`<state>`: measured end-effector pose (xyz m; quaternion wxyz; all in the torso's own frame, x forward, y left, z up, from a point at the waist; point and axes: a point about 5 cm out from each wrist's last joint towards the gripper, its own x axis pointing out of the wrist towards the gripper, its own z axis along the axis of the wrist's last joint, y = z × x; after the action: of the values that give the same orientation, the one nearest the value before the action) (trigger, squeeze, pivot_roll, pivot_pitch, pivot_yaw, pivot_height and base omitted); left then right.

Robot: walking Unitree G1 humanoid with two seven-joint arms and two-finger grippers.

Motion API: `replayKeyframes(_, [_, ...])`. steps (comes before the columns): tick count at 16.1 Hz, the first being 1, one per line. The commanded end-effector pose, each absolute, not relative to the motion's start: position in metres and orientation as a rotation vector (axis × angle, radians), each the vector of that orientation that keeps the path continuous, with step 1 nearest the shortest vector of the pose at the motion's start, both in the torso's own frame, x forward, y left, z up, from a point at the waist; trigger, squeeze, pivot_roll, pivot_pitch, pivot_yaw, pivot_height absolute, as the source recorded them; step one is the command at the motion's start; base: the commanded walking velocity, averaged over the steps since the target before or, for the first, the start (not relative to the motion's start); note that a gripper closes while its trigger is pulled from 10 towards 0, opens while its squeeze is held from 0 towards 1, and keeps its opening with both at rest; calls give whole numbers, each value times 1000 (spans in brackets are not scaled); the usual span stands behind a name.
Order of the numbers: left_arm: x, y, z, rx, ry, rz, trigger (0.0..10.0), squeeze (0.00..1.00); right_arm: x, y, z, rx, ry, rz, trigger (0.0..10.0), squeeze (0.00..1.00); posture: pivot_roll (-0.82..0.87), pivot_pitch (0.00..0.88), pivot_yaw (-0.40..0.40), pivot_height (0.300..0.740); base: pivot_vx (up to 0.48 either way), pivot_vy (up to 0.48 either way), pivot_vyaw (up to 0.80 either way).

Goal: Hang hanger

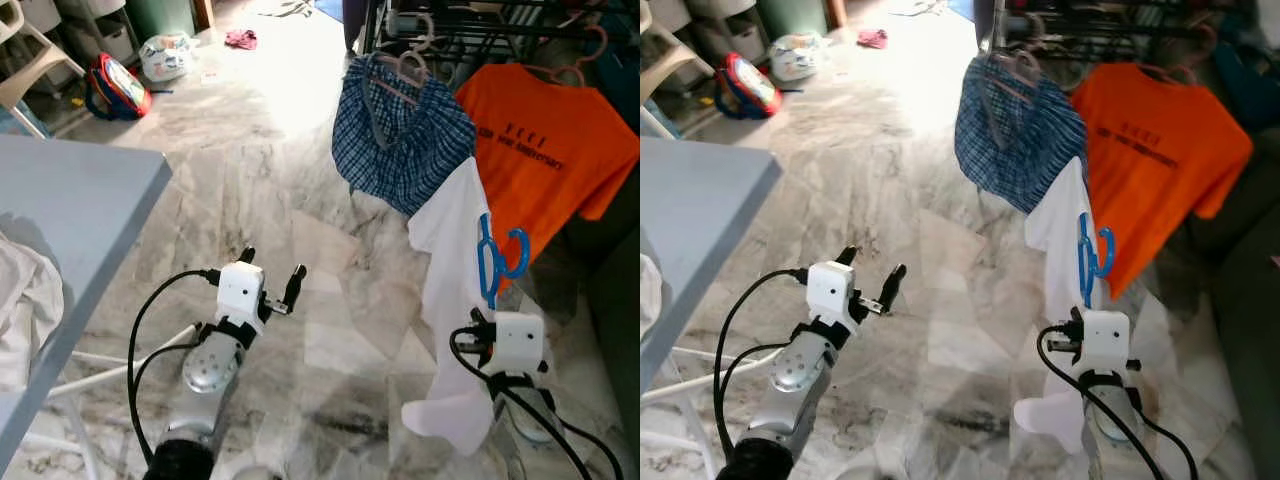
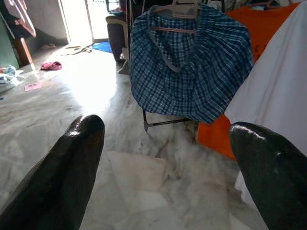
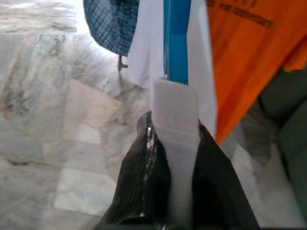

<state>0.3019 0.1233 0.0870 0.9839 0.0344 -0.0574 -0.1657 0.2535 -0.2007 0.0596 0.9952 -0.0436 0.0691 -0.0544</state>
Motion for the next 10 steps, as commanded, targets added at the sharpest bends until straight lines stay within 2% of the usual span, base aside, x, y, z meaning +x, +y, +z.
replayKeyframes(1, [302, 125, 89, 72, -114, -340, 10000, 0, 255, -201, 69, -91, 95, -117, 10000, 0, 50, 173, 5, 740, 326, 0, 0])
replayKeyframes(4, [304, 128, 87, 82, -99, -342, 10000, 0, 256, -200, 70, -89, 95, -121, 10000, 0, 47, 167, 9, 740, 334, 0, 0])
replayKeyframes(5, [304, 128, 86, 84, -95, -345, 10000, 0, 256, -200, 70, -88, 96, -121, 10000, 0, 46, 164, 9, 740, 341, 0, -481])
replayKeyframes(10, [306, 128, 83, 91, -79, -353, 10000, 0, 259, -194, 72, -86, 86, -96, 10000, 0, 40, 162, 6, 740, 451, 0, -84])
